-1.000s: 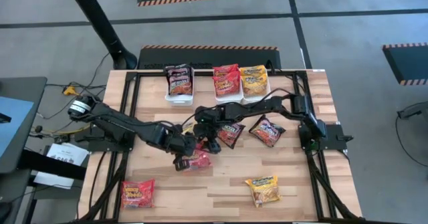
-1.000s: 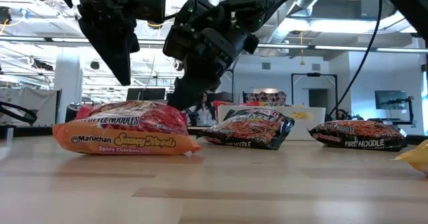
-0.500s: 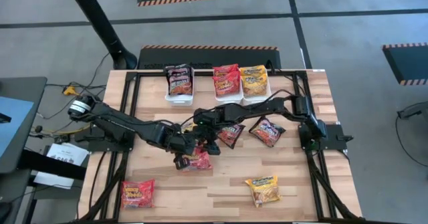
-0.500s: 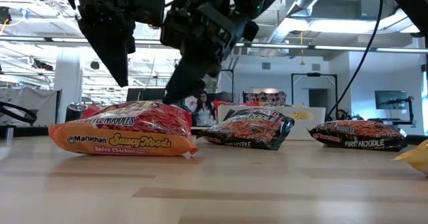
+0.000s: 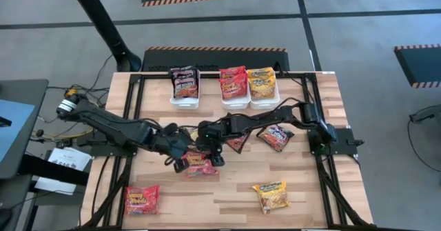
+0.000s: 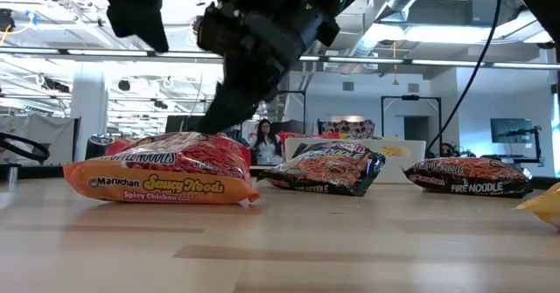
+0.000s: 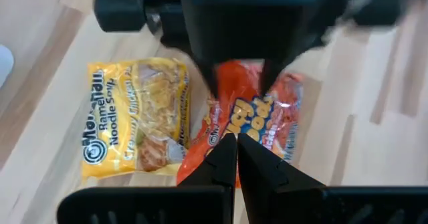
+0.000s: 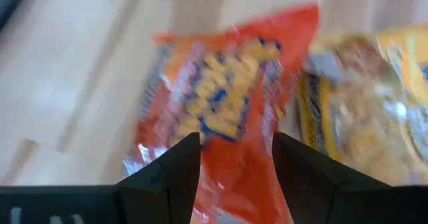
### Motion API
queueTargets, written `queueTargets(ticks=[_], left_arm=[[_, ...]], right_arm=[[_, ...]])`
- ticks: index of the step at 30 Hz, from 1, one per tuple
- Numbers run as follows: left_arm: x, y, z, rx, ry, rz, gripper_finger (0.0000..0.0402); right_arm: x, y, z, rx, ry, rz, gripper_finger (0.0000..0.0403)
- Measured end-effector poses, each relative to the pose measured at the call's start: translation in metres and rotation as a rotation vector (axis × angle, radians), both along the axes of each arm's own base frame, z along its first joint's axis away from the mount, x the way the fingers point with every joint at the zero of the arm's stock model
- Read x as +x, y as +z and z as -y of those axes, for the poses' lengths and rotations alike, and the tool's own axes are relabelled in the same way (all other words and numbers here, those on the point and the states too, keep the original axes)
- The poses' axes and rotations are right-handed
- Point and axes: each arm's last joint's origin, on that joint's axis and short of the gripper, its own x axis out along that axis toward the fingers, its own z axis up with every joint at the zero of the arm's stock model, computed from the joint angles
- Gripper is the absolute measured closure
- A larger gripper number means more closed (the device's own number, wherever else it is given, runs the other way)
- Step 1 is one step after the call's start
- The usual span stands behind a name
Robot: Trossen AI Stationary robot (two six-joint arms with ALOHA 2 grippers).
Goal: Sort Maruchan noodles
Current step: Put the red noodle pack into the middle white bin
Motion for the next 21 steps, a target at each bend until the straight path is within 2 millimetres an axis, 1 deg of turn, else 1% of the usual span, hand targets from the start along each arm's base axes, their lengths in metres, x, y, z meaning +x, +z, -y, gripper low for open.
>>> queueTargets(ticks=[5,12,16,19,21], left_arm=[[-0.005,0.009,-0.003,-0.005,0.020,0.045,0.0401],[-0.005,0.009,-0.003,-0.011,0.030,0.046,0.0401],[-0.005,0.008,-0.003,-0.009,0.038,0.046,0.0401],[-0.005,0.008,-0.003,-0.011,0.039,0.043,0.0401],[-0.006,0.008,-0.003,-0.011,0.039,0.042,0.0401]], right_arm=[[-0.001,-0.002,0.000,-0.010,-0.009,-0.013,0.0191],[-0.002,-0.004,-0.003,-0.009,-0.006,-0.038,0.0190],[0.001,-0.026,-0.009,0.008,-0.006,-0.084,0.0190],[0.003,-0.035,-0.011,0.032,-0.029,-0.115,0.0190],[0.000,-0.036,-0.011,0.027,-0.049,-0.147,0.0192]])
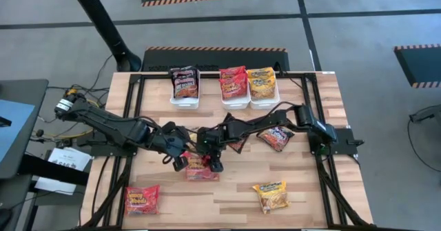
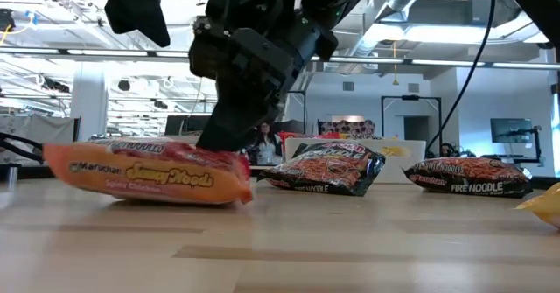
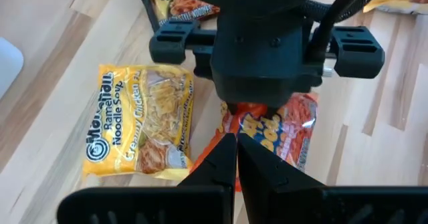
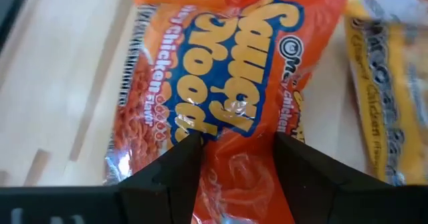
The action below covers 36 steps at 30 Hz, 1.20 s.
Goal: Sort Maruchan noodles
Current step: Put the red noodle pack into the middle white bin
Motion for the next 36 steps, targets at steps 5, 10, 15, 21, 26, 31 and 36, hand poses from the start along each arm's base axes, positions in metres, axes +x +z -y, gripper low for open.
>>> queueTargets(ticks=[5,10,15,21,26,31,36], left_arm=[[0.000,0.000,0.000,0.001,0.001,-0.003,0.0401],[-0.002,-0.001,-0.001,0.008,0.001,-0.018,0.0402],[-0.003,-0.002,-0.001,0.016,0.002,-0.038,0.0402],[-0.005,-0.003,-0.002,0.022,-0.003,-0.054,0.0401],[-0.005,-0.003,-0.002,0.023,-0.005,-0.058,0.0401],[-0.004,-0.002,-0.002,0.023,0.004,-0.046,0.0402],[0.000,0.002,-0.001,0.038,-0.022,0.005,0.0401]], right_arm=[[0.001,-0.005,0.001,-0.035,-0.055,-0.017,0.0215],[0.000,-0.012,0.000,0.024,-0.114,-0.074,0.0298],[-0.002,-0.015,-0.008,0.062,-0.094,-0.097,0.0390],[-0.006,-0.002,-0.014,0.080,-0.108,-0.095,0.0398],[-0.015,0.026,-0.013,0.037,-0.150,-0.084,0.0399],[-0.029,0.062,-0.008,-0.061,-0.209,-0.051,0.0399],[-0.042,0.092,-0.002,-0.141,-0.241,-0.016,0.0400]])
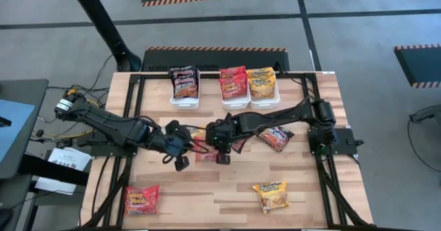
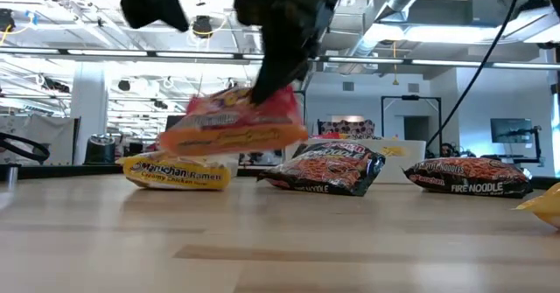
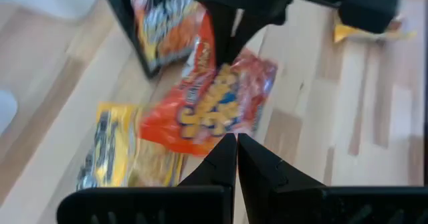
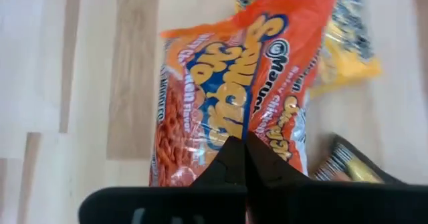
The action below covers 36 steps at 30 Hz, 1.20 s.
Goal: Sort Maruchan noodles
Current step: Put the red noodle pack into the middle white bin
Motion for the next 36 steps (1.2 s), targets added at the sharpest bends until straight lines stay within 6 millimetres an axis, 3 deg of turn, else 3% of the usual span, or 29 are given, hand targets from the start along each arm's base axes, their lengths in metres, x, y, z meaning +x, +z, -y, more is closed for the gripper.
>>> queueTargets(ticks=[6,9,18,22,30,36], left_arm=[[0.007,0.005,-0.004,0.031,-0.014,0.070,0.0401],[0.011,0.007,-0.010,0.032,0.005,0.099,0.0401],[0.017,0.014,-0.043,0.067,0.082,0.145,0.0401],[0.008,0.024,-0.060,0.079,0.138,0.176,0.0401],[-0.005,0.036,-0.090,0.110,0.234,0.205,0.0401],[-0.012,0.040,-0.107,0.123,0.302,0.217,0.0401]], right_arm=[[-0.016,0.021,0.017,-0.137,-0.022,-0.028,0.0400],[-0.024,0.030,0.035,-0.232,-0.046,-0.048,0.0400],[-0.041,0.051,0.109,-0.348,-0.108,-0.068,0.0400],[-0.058,0.061,0.145,-0.403,-0.139,-0.099,0.0400],[-0.082,0.064,0.209,-0.461,-0.207,-0.141,0.0400],[-0.091,0.060,0.233,-0.504,-0.160,-0.173,0.0400]])
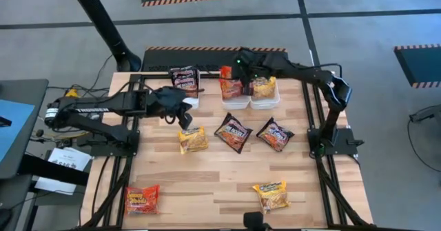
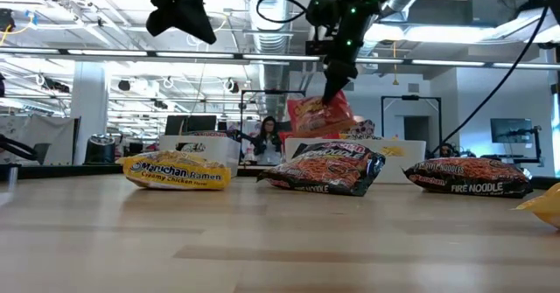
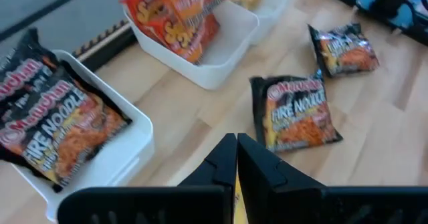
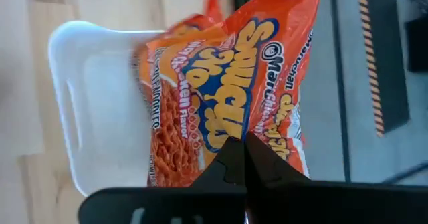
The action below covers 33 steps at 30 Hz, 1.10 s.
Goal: Sort Maruchan noodles
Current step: Put the red noodle pack into the middle white bin
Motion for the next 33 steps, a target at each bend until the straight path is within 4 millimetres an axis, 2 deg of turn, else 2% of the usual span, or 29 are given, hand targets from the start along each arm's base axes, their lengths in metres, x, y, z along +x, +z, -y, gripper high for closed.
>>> queueTargets(ticks=[5,8,14,19,25,28,33], left_arm=[[-0.001,0.000,-0.010,0.021,0.026,-0.014,0.0401],[-0.002,0.000,-0.014,0.022,0.041,-0.015,0.0401],[-0.003,0.000,-0.018,0.017,0.053,-0.016,0.0401],[-0.003,-0.001,-0.018,0.031,0.042,-0.028,0.0401],[-0.004,-0.002,-0.018,0.054,0.019,-0.071,0.0401],[-0.006,-0.004,-0.017,0.047,0.019,-0.093,0.0401],[-0.008,-0.007,-0.017,0.037,0.016,-0.128,0.0401]], right_arm=[[0.003,-0.008,0.007,0.058,0.034,0.016,0.0399],[0.006,-0.022,0.007,0.073,0.044,-0.043,0.0399],[0.017,-0.035,-0.001,0.074,0.091,-0.094,0.0399],[0.022,-0.035,-0.008,0.072,0.104,-0.083,0.0399],[0.031,-0.050,-0.014,0.112,0.049,-0.088,0.0394],[0.035,-0.057,-0.013,0.065,-0.005,-0.113,0.0384],[0.033,-0.057,-0.013,0.039,-0.039,-0.129,0.0362]])
